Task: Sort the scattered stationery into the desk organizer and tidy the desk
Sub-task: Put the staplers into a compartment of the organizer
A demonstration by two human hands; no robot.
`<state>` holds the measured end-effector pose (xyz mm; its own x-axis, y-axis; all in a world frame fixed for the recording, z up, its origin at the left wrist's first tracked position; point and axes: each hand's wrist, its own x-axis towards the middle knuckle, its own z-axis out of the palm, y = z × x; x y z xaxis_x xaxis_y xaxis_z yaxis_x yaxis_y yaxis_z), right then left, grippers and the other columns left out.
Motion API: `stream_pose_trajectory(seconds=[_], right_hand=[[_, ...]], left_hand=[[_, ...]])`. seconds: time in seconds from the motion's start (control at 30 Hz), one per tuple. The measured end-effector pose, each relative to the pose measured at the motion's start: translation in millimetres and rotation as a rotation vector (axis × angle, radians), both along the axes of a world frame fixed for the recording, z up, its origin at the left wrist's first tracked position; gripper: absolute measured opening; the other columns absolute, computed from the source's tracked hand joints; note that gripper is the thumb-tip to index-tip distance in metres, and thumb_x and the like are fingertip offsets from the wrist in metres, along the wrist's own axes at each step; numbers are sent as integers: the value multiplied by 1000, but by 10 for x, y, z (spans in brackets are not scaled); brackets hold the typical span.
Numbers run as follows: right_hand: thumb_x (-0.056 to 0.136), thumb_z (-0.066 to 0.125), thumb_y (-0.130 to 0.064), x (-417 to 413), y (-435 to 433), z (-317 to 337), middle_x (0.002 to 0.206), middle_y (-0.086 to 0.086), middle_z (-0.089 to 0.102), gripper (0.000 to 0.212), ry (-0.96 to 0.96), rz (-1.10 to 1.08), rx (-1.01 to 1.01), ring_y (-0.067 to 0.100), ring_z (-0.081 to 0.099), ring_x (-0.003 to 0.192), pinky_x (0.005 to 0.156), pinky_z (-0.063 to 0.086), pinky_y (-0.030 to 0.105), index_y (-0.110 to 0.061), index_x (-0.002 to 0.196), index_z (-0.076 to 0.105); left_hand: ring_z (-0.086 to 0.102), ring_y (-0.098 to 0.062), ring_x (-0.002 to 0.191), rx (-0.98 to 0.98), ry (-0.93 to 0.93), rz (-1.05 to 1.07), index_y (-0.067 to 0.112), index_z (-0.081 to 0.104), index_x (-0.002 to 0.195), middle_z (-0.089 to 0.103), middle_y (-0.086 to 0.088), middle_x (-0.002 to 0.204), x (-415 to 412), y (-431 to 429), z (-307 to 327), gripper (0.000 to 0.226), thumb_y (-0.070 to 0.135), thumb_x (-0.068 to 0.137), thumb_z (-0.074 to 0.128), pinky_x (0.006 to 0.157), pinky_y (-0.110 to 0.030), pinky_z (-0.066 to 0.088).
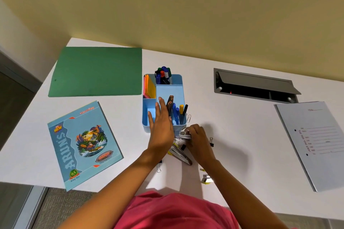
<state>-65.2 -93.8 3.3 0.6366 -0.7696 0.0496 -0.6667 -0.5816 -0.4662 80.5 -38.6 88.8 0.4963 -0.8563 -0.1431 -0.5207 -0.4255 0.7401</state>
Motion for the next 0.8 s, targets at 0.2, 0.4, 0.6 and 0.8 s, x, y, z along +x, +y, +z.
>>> stream_pose_trajectory(seconds=[0.2, 0.4, 0.6, 0.8], right_hand=[[77, 71, 0, -62, -5, -46, 101, 4, 55, 22, -23, -16, 54, 18, 52, 90, 74, 47, 21, -9, 94, 60], [85, 66, -5, -82, -59, -29, 103, 2, 54, 15, -82, -13, 87, 15, 54, 93, 79, 51, 27, -12, 97, 60], [88, 64, -10, -70, -45, -1, 106, 2, 54, 14, -77, -48, 113, 17, 54, 95, 79, 52, 30, -12, 100, 58], [86, 65, -13, -20, -47, 52, 118, 5, 52, 34, 166, -23, 75, 22, 51, 105, 80, 49, 31, -12, 119, 54]], left_hand=[[-21, -25, 145, -39, 89, 91, 23, -13, 149, -8, 0, 161, 0, -24, -23, 90, -19, 88, 37, 117, -43, -3], [-15, -29, 145, -10, -106, 83, 25, 2, 152, 28, -6, 156, 151, -44, -181, 74, -5, 97, 41, 116, -43, 17], [22, -42, 142, -78, -229, 47, 12, 28, 149, 41, -17, 148, 247, -20, -86, 54, 20, 99, 46, 116, -35, -12], [31, -20, 143, -275, -141, 89, 18, 34, 148, 44, -3, 147, 303, 161, -108, 47, 24, 102, 41, 122, -40, 0]])
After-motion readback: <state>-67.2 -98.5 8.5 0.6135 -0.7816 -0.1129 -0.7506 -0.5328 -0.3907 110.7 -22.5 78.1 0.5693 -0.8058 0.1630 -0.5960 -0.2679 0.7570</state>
